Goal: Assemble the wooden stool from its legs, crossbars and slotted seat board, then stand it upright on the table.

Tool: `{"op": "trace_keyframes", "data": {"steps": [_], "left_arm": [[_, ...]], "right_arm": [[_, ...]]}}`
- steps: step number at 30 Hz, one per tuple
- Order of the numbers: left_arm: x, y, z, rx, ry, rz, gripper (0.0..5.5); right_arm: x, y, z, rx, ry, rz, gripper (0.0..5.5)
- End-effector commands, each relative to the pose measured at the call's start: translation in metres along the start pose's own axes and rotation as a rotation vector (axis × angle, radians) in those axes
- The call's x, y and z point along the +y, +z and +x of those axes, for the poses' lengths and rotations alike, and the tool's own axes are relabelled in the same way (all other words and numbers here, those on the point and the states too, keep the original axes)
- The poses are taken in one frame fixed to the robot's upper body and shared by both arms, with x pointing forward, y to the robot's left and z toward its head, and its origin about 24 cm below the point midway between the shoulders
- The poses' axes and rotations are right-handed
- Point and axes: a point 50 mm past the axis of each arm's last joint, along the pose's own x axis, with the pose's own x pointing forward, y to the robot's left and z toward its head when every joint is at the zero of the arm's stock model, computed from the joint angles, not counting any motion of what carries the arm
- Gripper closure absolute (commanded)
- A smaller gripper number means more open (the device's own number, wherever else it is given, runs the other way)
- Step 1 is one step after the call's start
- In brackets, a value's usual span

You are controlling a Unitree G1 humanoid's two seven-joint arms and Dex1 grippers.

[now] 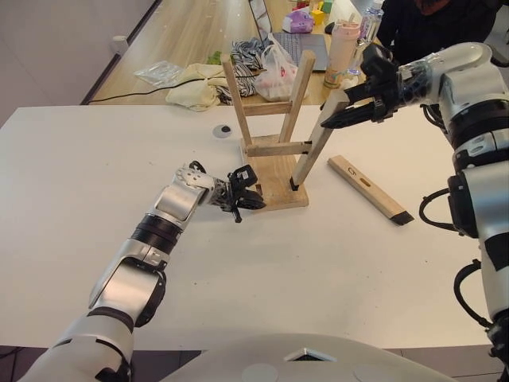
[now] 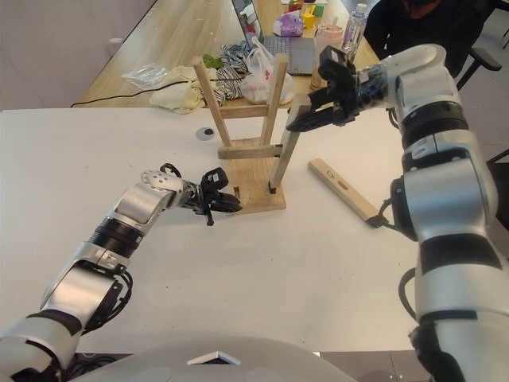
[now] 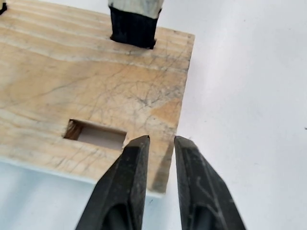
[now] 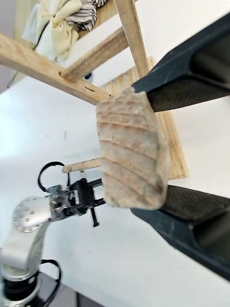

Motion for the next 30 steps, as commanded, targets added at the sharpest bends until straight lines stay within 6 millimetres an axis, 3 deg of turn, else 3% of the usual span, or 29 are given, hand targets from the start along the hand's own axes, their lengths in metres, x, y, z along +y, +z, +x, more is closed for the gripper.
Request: {"op": "trace_keyframes", "data": {"steps": [1,8,14,18,27,30], "left_arm": [[-0.017,-0.039,0.020,0.114,-0.046,-0.126,4.61],[-0.024,-0.043,0.027,0.088,-0.041,-0.156,4.61],[-0.022,-0.056,0.015,0.092,0.013,-0.190,4.61],[-0.018,-0.054,0.004,0.056,0.051,-0.201,4.61],[-0.008,-0.060,-0.039,-0.008,0.157,-0.236,4.61],[-0.005,-0.059,-0.045,-0.016,0.181,-0.235,4.61]], "right_arm": [[0.002,-0.023,0.000,0.198,0.017,0.033,3.44],[0.004,-0.025,0.010,0.253,0.059,0.026,3.44],[0.015,-0.060,0.032,0.319,0.156,0.096,3.44],[0.025,-0.081,0.043,0.364,0.217,0.152,3.44],[0.014,-0.034,0.040,0.118,0.167,0.239,3.44],[0.012,-0.031,0.035,0.140,0.147,0.222,3.44]]}}
